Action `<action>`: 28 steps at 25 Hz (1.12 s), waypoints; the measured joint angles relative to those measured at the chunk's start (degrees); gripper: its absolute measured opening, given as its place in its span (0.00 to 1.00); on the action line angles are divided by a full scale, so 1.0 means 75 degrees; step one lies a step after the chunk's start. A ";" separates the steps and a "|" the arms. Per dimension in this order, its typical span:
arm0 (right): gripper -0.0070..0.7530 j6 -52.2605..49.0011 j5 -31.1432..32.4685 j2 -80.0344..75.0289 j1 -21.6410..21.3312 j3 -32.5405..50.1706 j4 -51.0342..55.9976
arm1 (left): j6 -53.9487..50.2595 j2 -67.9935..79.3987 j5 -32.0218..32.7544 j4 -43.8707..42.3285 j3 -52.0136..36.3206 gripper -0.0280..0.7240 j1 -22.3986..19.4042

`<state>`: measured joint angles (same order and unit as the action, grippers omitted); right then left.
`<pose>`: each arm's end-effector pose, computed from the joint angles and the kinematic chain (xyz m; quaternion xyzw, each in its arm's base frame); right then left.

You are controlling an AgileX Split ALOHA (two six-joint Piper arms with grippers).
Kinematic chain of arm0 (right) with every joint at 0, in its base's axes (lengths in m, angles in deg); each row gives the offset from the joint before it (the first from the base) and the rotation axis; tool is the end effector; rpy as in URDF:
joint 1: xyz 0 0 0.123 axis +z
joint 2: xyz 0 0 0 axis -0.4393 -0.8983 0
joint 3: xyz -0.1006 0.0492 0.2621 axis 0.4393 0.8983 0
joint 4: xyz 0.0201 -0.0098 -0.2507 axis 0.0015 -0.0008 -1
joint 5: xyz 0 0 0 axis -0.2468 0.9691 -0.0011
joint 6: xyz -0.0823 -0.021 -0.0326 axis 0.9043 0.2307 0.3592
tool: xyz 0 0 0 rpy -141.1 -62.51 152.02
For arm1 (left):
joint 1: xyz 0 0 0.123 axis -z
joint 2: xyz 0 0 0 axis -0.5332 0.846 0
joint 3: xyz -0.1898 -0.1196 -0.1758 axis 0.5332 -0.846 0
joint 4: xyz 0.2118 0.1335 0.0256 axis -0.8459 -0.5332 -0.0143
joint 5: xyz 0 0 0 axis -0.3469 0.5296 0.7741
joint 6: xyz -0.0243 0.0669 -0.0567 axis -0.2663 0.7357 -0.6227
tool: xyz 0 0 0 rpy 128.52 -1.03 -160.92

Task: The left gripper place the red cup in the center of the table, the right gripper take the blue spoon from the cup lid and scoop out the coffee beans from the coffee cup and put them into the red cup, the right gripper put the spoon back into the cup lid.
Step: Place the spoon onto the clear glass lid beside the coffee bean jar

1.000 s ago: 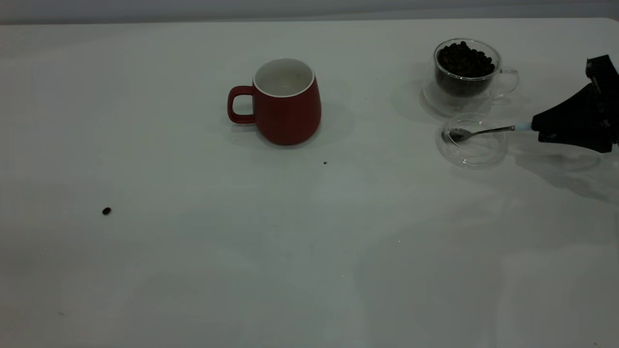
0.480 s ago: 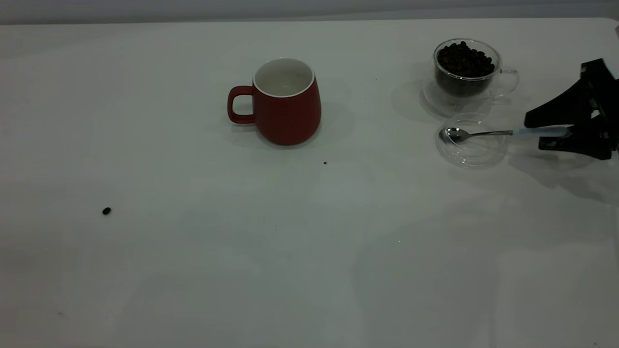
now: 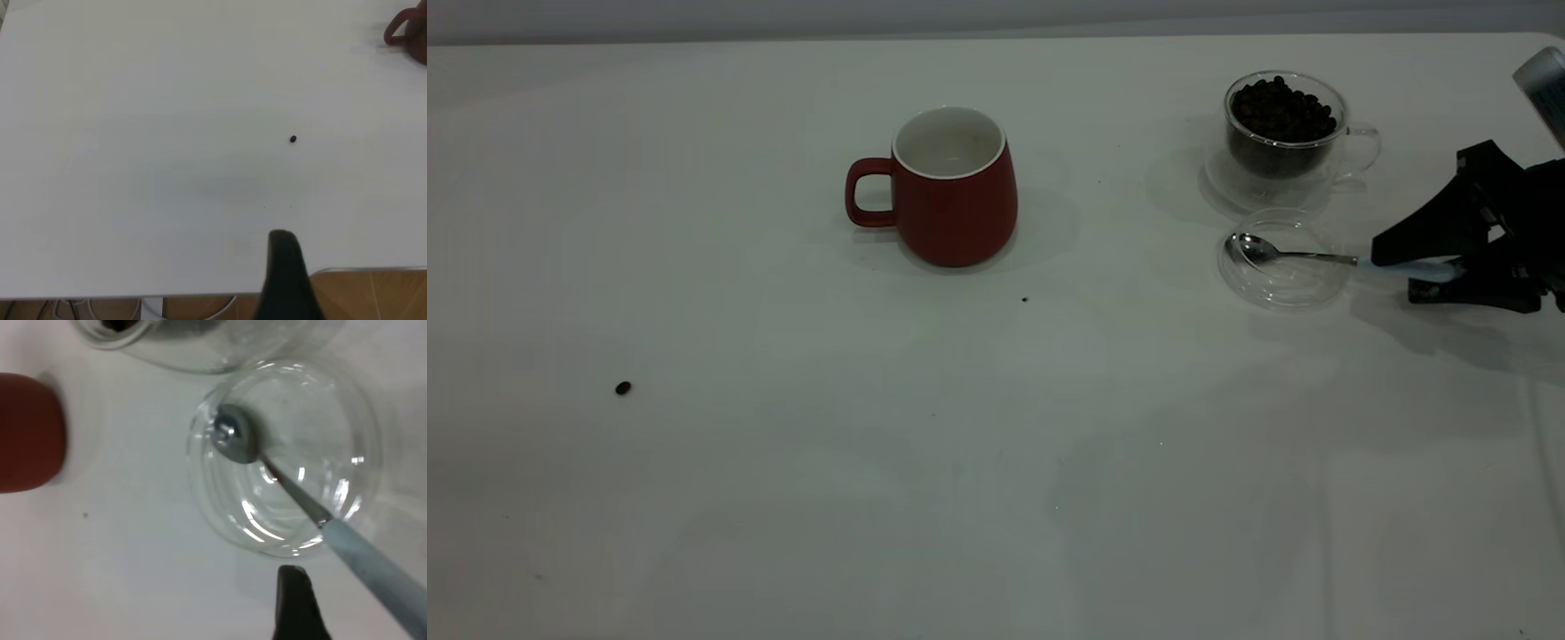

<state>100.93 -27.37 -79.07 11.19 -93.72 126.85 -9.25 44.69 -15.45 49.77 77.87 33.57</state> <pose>0.3392 -0.0275 -0.0209 0.1043 0.9250 0.3405 0.1326 -0.0100 0.0016 0.2667 0.0130 0.8722 0.0045 0.4890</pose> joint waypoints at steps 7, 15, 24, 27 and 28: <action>0.73 0.0005 -0.0523 0.0000 0.0000 0.0000 0.0150 | 0.0000 0.0000 0.0000 0.0000 0.0000 0.82 0.0000; 0.73 0.0236 -0.0628 0.0000 0.0000 0.0000 0.0809 | -0.0007 0.0000 0.0000 0.0000 0.0000 0.82 0.0000; 0.73 0.0734 -0.0410 -0.0007 0.0000 0.0000 0.1700 | -0.0007 0.0000 0.0000 0.0000 0.0000 0.82 0.0000; 0.73 0.1070 -0.0606 0.0012 0.0000 -0.0101 0.1976 | -0.0007 0.0000 0.0000 0.0000 0.0000 0.82 0.0000; 0.73 0.1153 -0.0835 0.0050 0.0000 -0.0122 0.2009 | -0.0007 0.0000 0.0000 0.0000 0.0000 0.82 0.0000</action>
<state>109.58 -33.63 -78.70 11.19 -94.63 141.92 -9.30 44.69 -15.45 49.77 77.87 33.57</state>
